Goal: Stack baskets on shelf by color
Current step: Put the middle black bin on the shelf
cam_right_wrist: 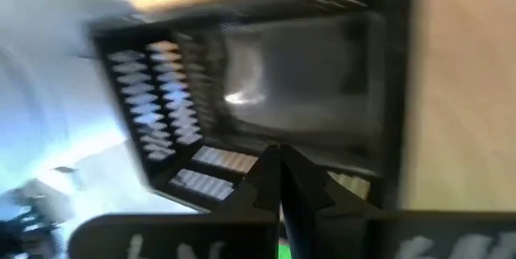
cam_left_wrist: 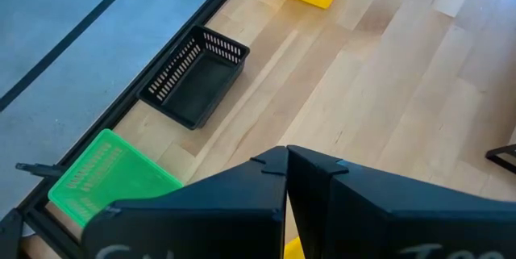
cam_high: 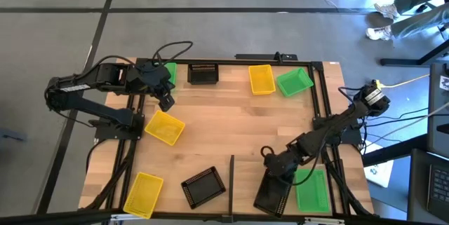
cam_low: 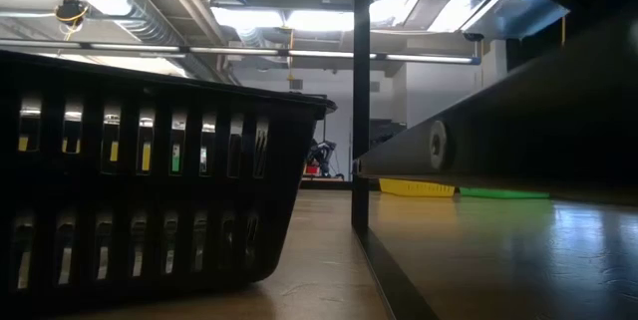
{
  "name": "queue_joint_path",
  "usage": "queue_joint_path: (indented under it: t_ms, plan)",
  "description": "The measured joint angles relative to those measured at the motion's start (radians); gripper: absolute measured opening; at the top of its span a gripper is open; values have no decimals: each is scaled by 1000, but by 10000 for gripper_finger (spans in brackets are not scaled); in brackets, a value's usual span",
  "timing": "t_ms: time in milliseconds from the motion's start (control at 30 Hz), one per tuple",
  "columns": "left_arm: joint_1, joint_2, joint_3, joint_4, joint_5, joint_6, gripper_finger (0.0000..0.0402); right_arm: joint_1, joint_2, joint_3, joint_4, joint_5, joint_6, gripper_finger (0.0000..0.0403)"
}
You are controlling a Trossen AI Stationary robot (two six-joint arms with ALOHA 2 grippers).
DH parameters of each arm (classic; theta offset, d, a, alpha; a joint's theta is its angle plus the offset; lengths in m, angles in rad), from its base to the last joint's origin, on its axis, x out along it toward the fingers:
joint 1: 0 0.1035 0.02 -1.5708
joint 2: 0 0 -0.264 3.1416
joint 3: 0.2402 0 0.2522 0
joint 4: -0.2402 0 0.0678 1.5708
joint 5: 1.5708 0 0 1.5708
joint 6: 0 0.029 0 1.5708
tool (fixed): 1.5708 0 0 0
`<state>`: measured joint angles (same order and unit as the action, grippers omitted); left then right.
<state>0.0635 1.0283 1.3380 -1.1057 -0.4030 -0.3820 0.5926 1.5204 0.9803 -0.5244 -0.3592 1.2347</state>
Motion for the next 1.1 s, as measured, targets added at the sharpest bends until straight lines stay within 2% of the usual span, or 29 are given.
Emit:
queue_joint_path:
  t_ms: [233,400,867,1033,1100]
  plan:
    - [0,0,0,0,0,0,0,-1,0,49,-192,3,-71,0]
    - [0,0,0,0,0,0,0,-3,0,81,-298,51,-116,0]
    - [0,0,0,0,0,-1,0,-13,0,89,-336,175,-163,0]
    - [0,0,0,0,0,-4,0,-41,0,178,-338,182,-286,0]
    - [0,0,0,0,0,-4,0,-57,-2,219,-331,228,-327,0]
